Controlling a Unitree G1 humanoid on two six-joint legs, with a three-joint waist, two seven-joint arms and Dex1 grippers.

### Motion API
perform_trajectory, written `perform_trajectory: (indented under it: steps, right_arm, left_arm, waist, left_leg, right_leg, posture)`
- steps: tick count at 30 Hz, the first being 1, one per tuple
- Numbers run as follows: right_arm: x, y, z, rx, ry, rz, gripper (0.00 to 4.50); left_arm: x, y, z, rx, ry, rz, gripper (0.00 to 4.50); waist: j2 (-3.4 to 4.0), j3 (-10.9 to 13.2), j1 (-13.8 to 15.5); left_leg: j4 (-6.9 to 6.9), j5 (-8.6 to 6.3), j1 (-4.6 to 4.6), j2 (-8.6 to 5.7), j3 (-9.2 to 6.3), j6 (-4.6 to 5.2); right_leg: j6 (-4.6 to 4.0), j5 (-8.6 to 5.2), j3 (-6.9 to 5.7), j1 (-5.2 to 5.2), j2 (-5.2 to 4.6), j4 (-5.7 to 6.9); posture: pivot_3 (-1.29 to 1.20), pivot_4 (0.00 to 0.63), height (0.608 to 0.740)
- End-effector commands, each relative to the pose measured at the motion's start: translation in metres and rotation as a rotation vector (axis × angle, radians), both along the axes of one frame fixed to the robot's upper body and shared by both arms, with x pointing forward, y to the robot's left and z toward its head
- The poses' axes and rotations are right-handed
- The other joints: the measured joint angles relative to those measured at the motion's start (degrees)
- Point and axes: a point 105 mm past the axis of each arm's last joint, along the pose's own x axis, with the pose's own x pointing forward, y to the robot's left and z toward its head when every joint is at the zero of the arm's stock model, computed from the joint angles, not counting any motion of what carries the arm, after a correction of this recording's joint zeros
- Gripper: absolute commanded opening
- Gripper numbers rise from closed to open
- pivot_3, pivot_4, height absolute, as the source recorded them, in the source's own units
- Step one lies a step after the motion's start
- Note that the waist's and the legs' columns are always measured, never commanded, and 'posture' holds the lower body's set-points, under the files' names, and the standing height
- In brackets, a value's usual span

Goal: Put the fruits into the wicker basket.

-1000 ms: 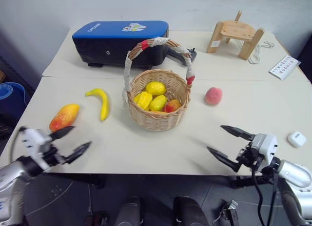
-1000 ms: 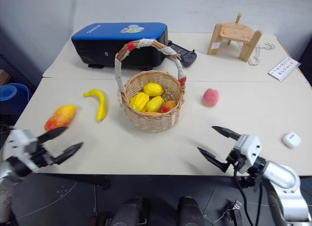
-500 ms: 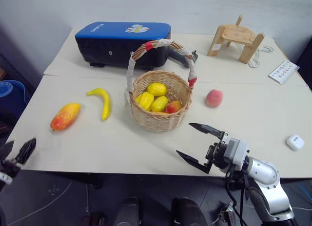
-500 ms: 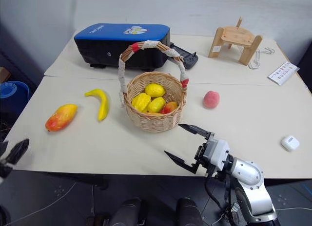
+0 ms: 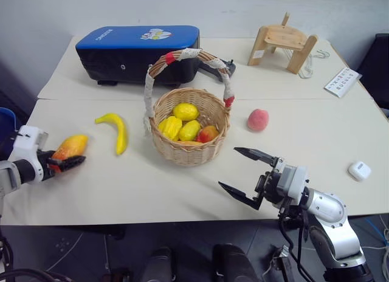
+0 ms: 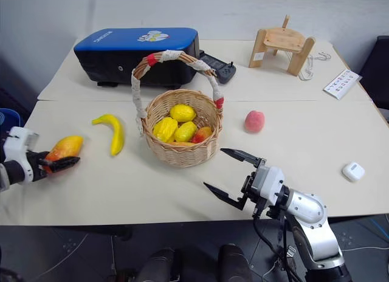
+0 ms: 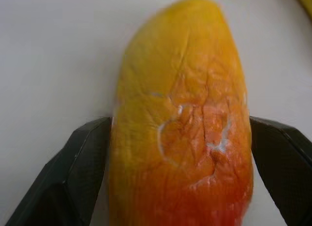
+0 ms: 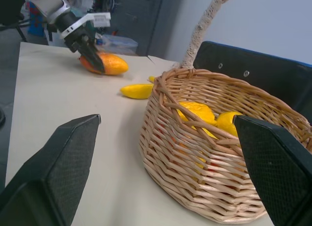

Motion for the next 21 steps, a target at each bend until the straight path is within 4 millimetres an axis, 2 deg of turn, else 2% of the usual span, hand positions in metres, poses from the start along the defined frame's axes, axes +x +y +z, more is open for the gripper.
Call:
perform_trajectory:
  steps: [1, 3, 5, 7, 9, 11, 12, 15, 16, 18, 21]
  right_arm:
    - [-0.003, -0.003, 0.006, 0.015, -0.029, -0.021, 4.5]
    - [-0.003, -0.005, 0.005, 0.01, -0.029, -0.037, 4.5]
    - [-0.003, -0.009, 0.004, 0.002, -0.03, -0.056, 4.5]
    - [-0.003, -0.013, 0.005, -0.004, -0.036, -0.081, 4.5]
    - [-0.002, -0.02, 0.005, -0.001, -0.033, -0.116, 4.5]
    - [-0.002, -0.026, 0.003, -0.01, -0.024, -0.146, 4.5]
    - [-0.002, -0.028, 0.001, -0.014, -0.021, -0.153, 4.5]
    - [0.0, -0.031, 0.0, -0.023, -0.022, -0.161, 4.5]
    - [0.002, -0.033, 0.002, -0.017, -0.026, -0.176, 4.5]
    - [0.005, -0.035, 0.01, 0.002, -0.046, -0.2, 4.5]
    - [0.001, -0.028, 0.023, -0.013, -0.094, -0.177, 4.5]
  left_arm:
    - [0.001, 0.004, 0.006, 0.035, -0.02, -0.038, 3.32]
    - [0.004, -0.002, 0.017, 0.035, -0.099, -0.11, 2.87]
    - [0.0, -0.005, 0.031, 0.045, -0.153, -0.164, 2.87]
    - [-0.008, -0.026, 0.056, 0.033, -0.264, -0.323, 2.87]
    - [-0.026, -0.06, 0.087, -0.04, -0.388, -0.556, 2.87]
    - [-0.046, -0.097, 0.106, -0.104, -0.405, -0.779, 2.87]
    - [-0.052, -0.109, 0.108, -0.12, -0.39, -0.84, 2.87]
    - [-0.051, -0.173, 0.106, -0.088, -0.393, -1.063, 2.87]
    - [-0.047, -0.198, 0.109, -0.112, -0.447, -1.097, 2.87]
    - [-0.038, -0.232, 0.116, -0.14, -0.506, -1.091, 2.87]
    - [-0.012, -0.266, 0.131, -0.094, -0.62, -0.95, 2.87]
  waist:
    - [0.0, 0.0, 0.0]
    - [0.0, 0.0, 0.03]
    - [-0.01, 0.0, -0.02]
    - [-0.01, 0.0, -0.11]
    - [-0.01, 0.01, -0.08]
    - [-0.02, 0.01, 0.05]
    - [-0.01, 0.02, 0.18]
    - [0.29, 0.19, 1.07]
    - [0.39, 0.25, 1.42]
    - [0.5, 0.29, 2.17]
    - [0.32, 0.32, 2.55]
  left_leg:
    - [0.0, 0.0, 0.0, 0.0, 0.0, 0.0]
    - [0.01, 0.0, -0.01, 0.0, 0.01, 0.0]
    - [0.08, 0.0, -0.05, 0.02, 0.0, 0.0]
    - [0.13, 0.0, -0.05, 0.03, 0.03, 0.01]
    - [0.15, 0.0, -0.06, 0.04, 0.03, 0.01]
    - [0.17, 0.0, -0.08, 0.07, 0.01, 0.0]
    - [0.21, -0.01, -0.07, 0.06, -0.09, 0.0]
    - [0.21, 0.01, 0.04, -0.11, -0.2, 0.02]
    - [0.21, 0.05, 0.04, -0.2, -0.18, 0.07]
    - [0.24, 0.25, 0.01, -0.39, -0.09, 0.22]
    - [0.34, 0.43, -0.09, -0.4, -0.05, 0.28]
  right_leg:
    - [0.0, 0.0, 0.01, 0.0, -0.01, 0.0]
    - [0.0, 0.0, 0.0, 0.0, -0.01, -0.02]
    - [0.0, 0.0, 0.01, 0.01, -0.02, -0.02]
    - [0.0, 0.0, 0.04, 0.04, -0.04, -0.05]
    - [0.0, 0.0, 0.04, 0.04, -0.06, -0.06]
    - [0.0, 0.0, 0.06, 0.06, -0.15, -0.07]
    - [0.0, 0.0, 0.09, 0.14, -0.36, -0.07]
    - [-0.01, 0.0, 0.11, 0.22, -0.66, -0.12]
    - [-0.01, 0.0, 0.09, 0.25, -0.62, -0.14]
    - [-0.01, 0.0, 0.08, 0.29, -0.45, -0.13]
    - [0.05, 0.09, 0.16, 0.26, -0.35, -0.02]
  posture:
    - [0.0, 0.15, 0.74]
    - [0.0, 0.15, 0.74]
    - [0.0, 0.15, 0.74]
    - [0.0, 0.15, 0.74]
    - [0.0, 0.15, 0.74]
    - [0.0, 0.15, 0.74]
    - [0.0, 0.15, 0.74]
    - [0.0, 0.15, 0.74]
    - [0.0, 0.15, 0.74]
    - [0.0, 0.15, 0.74]
    - [0.0, 0.15, 0.74]
